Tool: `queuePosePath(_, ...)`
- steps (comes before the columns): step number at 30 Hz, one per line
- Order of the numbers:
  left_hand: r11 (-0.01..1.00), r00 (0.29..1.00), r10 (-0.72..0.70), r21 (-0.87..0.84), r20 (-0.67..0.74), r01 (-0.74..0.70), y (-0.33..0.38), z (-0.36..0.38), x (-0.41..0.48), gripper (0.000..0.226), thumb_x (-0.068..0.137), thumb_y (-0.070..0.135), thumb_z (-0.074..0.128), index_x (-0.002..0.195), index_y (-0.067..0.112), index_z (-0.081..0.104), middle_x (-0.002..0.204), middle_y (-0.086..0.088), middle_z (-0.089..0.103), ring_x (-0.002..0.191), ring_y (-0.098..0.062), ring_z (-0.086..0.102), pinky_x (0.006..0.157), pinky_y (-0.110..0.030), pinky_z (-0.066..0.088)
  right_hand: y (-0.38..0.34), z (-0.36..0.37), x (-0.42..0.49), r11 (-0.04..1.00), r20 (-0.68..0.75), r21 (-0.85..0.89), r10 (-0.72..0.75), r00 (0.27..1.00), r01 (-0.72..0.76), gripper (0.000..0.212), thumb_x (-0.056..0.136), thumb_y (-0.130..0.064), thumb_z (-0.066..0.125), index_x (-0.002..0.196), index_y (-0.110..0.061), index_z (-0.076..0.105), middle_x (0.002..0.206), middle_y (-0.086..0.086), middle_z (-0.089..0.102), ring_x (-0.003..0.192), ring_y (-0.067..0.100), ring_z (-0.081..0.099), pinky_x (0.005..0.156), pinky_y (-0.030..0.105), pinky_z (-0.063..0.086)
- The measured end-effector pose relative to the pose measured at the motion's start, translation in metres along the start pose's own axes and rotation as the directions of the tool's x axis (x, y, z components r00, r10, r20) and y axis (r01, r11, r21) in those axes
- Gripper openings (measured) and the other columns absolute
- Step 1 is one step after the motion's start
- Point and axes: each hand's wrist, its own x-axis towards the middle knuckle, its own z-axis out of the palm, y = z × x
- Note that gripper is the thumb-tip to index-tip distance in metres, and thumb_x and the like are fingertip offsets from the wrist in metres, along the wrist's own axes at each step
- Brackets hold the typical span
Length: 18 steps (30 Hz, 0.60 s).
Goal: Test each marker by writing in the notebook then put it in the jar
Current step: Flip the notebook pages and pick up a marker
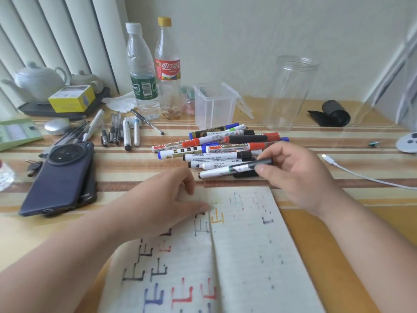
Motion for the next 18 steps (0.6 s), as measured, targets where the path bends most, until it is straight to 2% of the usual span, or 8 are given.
queuePosePath(2,0.998,0.997,-0.027,-0.057,-0.070,0.023,0.005,0.005,0.000,0.040,0.080,0.065,0.066,0.085,0.031,0.044,0.073,0.008,0.052,0.062,-0.006,0.045,0.053,-0.025,0.031,0.000,0.000,0.004,0.939,-0.071,0.342,0.062,0.996,-0.034,0.008,0.086,0.002,0.066,0.086,-0.007,0.064,0.067,0.010,0.060,0.057,0.017,0.047,0.048,0.026,0.032)
queuePosePath(4,0.998,0.997,-0.005,-0.070,-0.074,0.000,0.011,0.011,0.001,0.038,0.081,0.065,0.064,0.086,0.033,0.044,0.079,0.011,0.052,0.065,-0.005,0.047,0.054,-0.023,0.032,-0.002,0.000,0.006,0.884,-0.130,0.465,0.126,0.984,-0.052,0.004,0.083,-0.011,0.067,0.083,-0.009,0.064,0.064,0.007,0.059,0.057,0.014,0.048,0.047,0.023,0.031)
queuePosePath(9,0.985,0.984,0.175,0.008,0.015,-0.175,0.012,0.022,0.007,0.037,0.083,0.067,0.062,0.094,0.037,0.043,0.105,0.024,0.041,0.095,-0.001,0.042,0.072,-0.012,0.035,-0.002,0.005,0.007,0.865,-0.262,0.501,0.189,0.946,-0.034,0.017,0.101,-0.020,0.057,0.085,-0.014,0.056,0.063,0.006,0.056,0.057,0.016,0.047,0.043,0.025,0.029)
queuePosePath(12,0.975,0.975,0.220,0.009,0.001,-0.220,0.006,0.021,0.010,0.041,0.079,0.069,0.063,0.093,0.036,0.044,0.101,0.021,0.046,0.094,-0.002,0.044,0.075,-0.015,0.038,-0.005,0.009,0.006,0.865,-0.288,0.500,0.214,0.933,-0.044,0.026,0.103,-0.026,0.053,0.081,-0.013,0.054,0.066,0.014,0.054,0.053,0.022,0.042,0.042,0.025,0.025)
queuePosePath(15,0.966,0.965,0.258,0.020,-0.039,-0.257,-0.002,0.018,0.015,0.042,0.076,0.071,0.063,0.090,0.036,0.044,0.095,0.020,0.048,0.091,0.000,0.045,0.074,-0.019,0.039,-0.008,0.013,0.003,0.859,-0.249,0.504,0.243,0.938,-0.089,0.026,0.106,-0.028,0.048,0.090,-0.008,0.055,0.069,0.020,0.063,0.047,0.025,0.046,0.038,0.021,0.024)
queuePosePath(18,0.942,0.941,0.331,0.089,-0.064,-0.325,-0.009,0.015,0.018,0.037,0.079,0.073,0.055,0.095,0.040,0.050,0.100,0.022,0.046,0.099,-0.004,0.042,0.087,-0.025,0.039,-0.010,0.018,0.002,0.853,-0.213,0.508,0.257,0.942,-0.118,0.030,0.107,-0.029,0.043,0.095,-0.003,0.054,0.070,0.023,0.068,0.036,0.022,0.045,0.033,0.017,0.021)
